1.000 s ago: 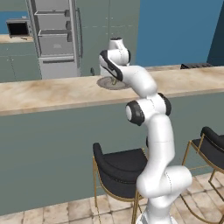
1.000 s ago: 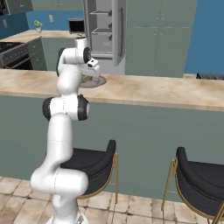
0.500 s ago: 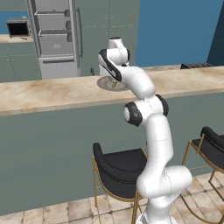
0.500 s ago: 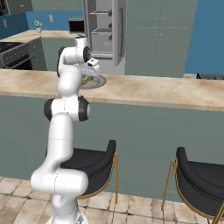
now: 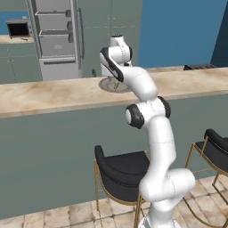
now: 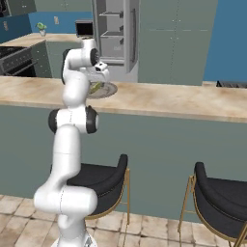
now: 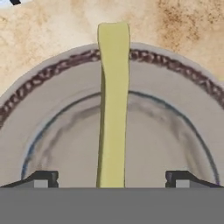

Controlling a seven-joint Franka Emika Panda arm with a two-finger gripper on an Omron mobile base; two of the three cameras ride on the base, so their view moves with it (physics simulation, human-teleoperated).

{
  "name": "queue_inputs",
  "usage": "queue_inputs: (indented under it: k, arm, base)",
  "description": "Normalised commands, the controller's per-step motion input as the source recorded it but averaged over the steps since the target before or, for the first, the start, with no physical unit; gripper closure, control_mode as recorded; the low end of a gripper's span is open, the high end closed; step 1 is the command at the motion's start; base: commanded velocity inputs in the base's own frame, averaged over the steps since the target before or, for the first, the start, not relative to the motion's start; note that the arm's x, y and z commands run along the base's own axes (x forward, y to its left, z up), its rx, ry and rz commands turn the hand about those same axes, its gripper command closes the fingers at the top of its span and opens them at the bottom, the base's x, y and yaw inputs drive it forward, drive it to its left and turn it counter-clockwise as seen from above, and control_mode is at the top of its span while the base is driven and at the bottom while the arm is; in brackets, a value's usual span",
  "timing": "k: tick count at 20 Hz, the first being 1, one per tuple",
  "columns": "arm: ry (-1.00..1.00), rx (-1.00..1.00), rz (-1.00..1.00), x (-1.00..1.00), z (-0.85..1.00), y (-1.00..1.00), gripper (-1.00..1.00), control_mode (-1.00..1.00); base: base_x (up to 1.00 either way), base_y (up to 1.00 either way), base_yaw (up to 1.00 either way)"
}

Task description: Retrieve the butter from the fridge and place it on a plate on the dining table. Then retrieve the butter knife by the fridge and place it near the plate.

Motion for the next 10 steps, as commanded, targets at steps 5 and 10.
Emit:
queue_inputs:
  k: [5,10]
  arm:
    - [-0.16,0.0,0.02,-0.88,0.13,0.0,-1.0,-1.0]
    - [-0.21,0.0,0.11,-1.0,-0.03,0.0,-1.0,-1.0]
  base:
    - [0.0,0.0,0.0]
    - [0.0,0.0,0.0]
